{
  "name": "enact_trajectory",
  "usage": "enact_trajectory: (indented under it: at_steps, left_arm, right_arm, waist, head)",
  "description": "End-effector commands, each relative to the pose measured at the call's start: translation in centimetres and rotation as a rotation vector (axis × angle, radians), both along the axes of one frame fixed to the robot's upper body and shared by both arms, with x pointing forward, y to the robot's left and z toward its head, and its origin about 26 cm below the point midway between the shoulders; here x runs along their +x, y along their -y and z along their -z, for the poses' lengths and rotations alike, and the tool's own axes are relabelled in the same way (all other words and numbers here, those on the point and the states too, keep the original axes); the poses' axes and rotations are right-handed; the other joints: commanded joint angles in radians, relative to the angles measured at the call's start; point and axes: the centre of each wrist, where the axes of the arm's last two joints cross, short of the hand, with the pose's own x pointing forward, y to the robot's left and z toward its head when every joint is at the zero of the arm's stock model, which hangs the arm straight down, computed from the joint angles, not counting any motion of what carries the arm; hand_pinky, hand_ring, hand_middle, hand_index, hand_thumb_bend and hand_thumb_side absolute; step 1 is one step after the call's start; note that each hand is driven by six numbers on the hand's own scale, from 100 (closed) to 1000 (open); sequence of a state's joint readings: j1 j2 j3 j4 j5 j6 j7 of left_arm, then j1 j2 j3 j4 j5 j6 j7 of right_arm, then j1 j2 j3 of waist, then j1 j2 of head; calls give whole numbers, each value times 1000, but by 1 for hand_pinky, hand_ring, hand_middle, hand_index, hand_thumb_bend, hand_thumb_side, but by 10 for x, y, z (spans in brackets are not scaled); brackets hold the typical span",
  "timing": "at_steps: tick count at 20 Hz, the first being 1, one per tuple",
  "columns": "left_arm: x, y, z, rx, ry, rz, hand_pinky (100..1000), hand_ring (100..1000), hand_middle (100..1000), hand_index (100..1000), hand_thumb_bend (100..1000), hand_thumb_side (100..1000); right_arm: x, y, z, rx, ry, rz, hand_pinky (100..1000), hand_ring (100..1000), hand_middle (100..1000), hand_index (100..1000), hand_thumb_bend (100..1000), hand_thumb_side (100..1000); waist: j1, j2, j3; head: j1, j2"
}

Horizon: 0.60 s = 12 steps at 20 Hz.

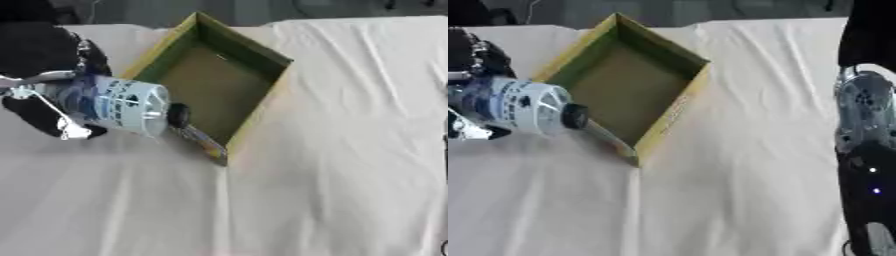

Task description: Pick up objects on the table and place them in the box.

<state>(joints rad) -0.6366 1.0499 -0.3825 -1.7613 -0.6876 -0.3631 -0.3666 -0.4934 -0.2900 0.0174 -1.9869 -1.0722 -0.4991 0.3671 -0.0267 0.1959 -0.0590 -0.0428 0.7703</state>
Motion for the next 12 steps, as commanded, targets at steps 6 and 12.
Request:
enact_trajectory:
  at_steps: [6, 12]
  left_arm:
    - [4, 4, -32, -65, 87, 36, 100, 100, 200, 466, 163, 621]
    - [11, 7, -39, -117, 105, 53, 100, 100, 199, 468, 169, 612]
  right_arm:
    - [-3, 2, -7, -17, 21, 6, 309, 441, 489, 684, 100, 889]
    - [-2, 1, -8, -14, 20, 3, 309, 440, 488, 683, 100, 888]
  waist:
    - [7, -24, 0]
    - [12, -25, -3]
  head:
    - [19, 0]
    - [15, 0]
